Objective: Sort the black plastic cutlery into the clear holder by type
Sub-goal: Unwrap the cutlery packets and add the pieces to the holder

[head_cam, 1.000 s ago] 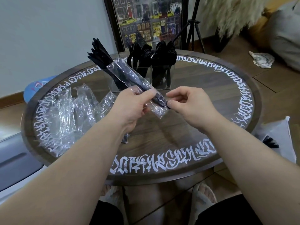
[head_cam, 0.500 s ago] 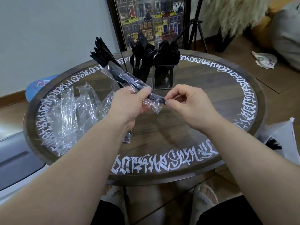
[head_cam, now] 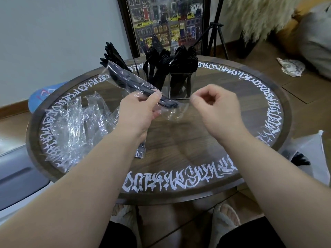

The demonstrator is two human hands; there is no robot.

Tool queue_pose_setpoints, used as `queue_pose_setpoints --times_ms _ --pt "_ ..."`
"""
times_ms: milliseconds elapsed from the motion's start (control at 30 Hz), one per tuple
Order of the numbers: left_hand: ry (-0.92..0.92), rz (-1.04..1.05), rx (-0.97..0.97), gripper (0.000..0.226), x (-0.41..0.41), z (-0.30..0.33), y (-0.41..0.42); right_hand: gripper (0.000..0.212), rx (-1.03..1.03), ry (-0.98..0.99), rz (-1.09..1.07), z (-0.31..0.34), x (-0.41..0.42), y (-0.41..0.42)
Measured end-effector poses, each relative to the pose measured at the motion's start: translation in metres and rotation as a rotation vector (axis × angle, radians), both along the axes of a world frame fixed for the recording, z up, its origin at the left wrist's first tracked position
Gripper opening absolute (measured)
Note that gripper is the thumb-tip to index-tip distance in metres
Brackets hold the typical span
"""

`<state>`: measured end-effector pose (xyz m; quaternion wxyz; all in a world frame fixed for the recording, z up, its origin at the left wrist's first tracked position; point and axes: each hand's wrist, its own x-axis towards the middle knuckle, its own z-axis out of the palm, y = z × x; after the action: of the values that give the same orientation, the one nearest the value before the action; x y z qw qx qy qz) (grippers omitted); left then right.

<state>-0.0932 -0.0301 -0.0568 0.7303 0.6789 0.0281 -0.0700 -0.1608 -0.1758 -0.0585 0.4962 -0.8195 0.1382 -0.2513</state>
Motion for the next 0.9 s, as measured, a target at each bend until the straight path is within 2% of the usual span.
queue_pose_setpoints --times_ms 100,267,333,500,667,900 --pt "-0.025 -0.018 0.035 0.012 -0.001 -0.002 -0.004 0.016 -0.058 0.212 0.127 -0.004 0.000 0.012" --pt "-0.051 0.030 0.069 0.017 -0.003 0.000 -0.005 0.020 -0.006 0.339 0.072 -0.009 0.007 0.005" --pt "-0.027 0.013 0.028 0.015 -0.002 0.000 -0.006 0.018 0.083 0.370 0.071 -0.011 0.008 0.005" --pt "0.035 -0.040 -0.074 0.013 -0.001 -0.003 -0.008 0.020 0.431 0.256 0.072 -0.010 0.010 0.008" --pt "0.030 -0.098 -0.128 0.009 -0.003 -0.003 -0.009 0.023 0.694 0.191 0.101 -0.007 0.013 0.009" --pt "0.085 -0.235 -0.114 0.010 -0.007 0.000 -0.007 0.017 0.777 0.161 0.180 -0.003 0.008 0.004"
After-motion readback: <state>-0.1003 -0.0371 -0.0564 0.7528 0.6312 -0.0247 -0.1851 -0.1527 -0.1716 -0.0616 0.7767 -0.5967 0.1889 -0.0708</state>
